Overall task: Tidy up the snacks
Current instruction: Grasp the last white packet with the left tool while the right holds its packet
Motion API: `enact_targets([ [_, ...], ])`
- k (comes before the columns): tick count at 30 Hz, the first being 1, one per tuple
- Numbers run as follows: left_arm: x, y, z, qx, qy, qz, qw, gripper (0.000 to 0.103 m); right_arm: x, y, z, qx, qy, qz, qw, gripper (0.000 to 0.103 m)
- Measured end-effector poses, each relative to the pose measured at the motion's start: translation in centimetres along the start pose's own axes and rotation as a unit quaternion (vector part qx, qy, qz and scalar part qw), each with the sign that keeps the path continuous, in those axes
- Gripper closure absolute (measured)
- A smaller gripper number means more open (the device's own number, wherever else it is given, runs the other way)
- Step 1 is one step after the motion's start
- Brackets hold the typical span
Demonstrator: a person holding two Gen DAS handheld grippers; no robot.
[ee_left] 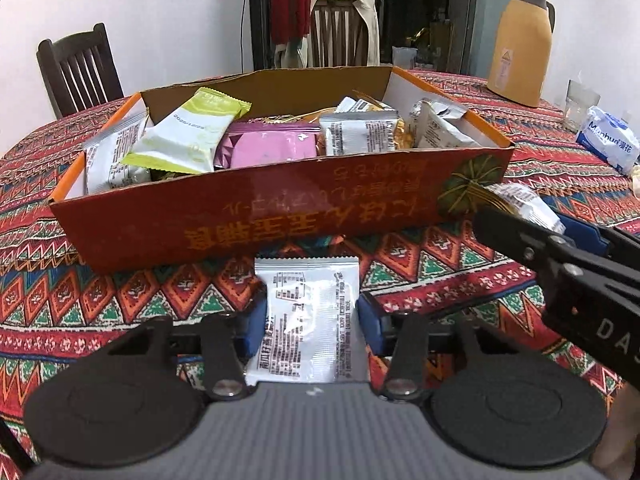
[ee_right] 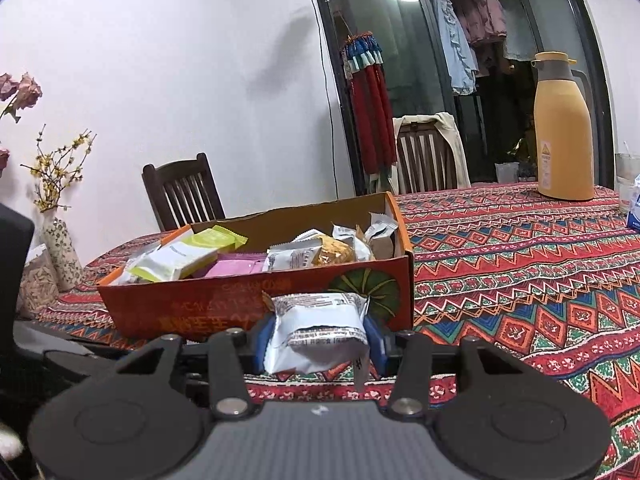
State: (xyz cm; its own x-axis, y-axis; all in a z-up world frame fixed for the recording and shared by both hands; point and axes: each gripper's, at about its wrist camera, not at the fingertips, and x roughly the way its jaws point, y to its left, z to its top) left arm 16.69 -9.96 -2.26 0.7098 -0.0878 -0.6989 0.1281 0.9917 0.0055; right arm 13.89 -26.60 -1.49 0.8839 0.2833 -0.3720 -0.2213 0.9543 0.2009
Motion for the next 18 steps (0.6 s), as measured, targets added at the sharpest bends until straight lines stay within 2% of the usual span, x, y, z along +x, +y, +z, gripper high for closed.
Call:
enact_targets([
  [9,-1.7,0.6,-0.5,-0.015,-0.016,-0.004,0.9998,0.063,-0.4,0.2,0.0,-0.004,-0.011,0.004,1.0,0.057],
  [11,-2.2,0.7,-0.5,-0.015,-0.022,-0.003,0.9996,0.076,-0.5,0.3,0.0,-0.006,-0.014,0.004,1.0,0.057],
  [12,-2.4,0.7,-0.5,-0.017,-0.022,-0.005,0.9996,0.079,-0.5,0.4,0.0,-0.007,-0.015,0.004,1.0,0.057],
  [18,-3.1,1.1,-0.6,-0.021,-0.03,-0.012,0.9993,0.081,-0.7,0.6,0.0,-0.014,-0.019,-0.001,1.0,0.057],
])
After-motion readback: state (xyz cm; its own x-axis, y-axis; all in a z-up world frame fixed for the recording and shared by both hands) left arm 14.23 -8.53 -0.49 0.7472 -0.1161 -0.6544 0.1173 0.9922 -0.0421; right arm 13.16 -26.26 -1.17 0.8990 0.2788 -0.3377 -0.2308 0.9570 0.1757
